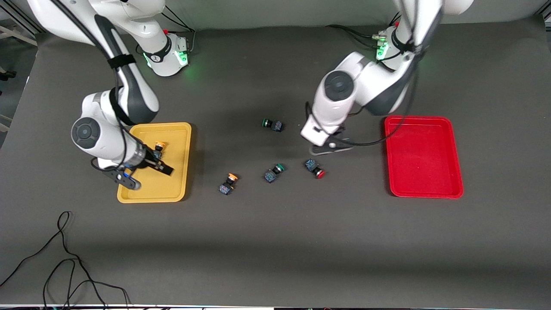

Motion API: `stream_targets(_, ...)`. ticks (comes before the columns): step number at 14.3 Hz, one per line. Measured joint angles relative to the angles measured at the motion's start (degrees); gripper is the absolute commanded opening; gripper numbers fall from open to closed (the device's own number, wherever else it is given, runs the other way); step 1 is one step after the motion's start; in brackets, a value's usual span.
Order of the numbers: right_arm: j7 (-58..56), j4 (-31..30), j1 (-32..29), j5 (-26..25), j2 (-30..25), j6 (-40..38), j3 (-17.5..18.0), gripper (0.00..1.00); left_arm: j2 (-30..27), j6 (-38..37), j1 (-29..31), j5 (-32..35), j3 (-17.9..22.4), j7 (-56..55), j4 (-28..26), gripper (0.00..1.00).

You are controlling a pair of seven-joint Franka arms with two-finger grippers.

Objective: Place red and yellow buttons in trays

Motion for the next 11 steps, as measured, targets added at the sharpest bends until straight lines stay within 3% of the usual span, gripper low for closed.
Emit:
stream_targets(4, 8.37, 17.7, 1.17, -0.01, 15.92, 1.38, 5.92, 1.0, -5.56, -1.93, 15.56, -0.05, 0.8, 15.54, -6.68, 0.0)
stream_targets(8, 13.22, 21.89, 1.85, -0.01, 27.84, 4.62, 6.52, 1.0, -4.72, 3.28, 30.05, 2.61, 1.28, 33.43, -13.66, 0.01)
stream_targets(10, 17.25, 21.9, 2.79, -0.01, 29.29, 4.73, 7.26, 1.0, -0.64, 7.84, 33.16, 4.82, 1.28, 36.96, -15.25, 0.15)
stream_targets(11, 18.46, 21.85, 3.39, -0.01, 29.35, 4.66, 7.56, 1.0, 2.03, 9.59, 33.61, 6.26, 1.26, 37.2, -15.52, 0.37)
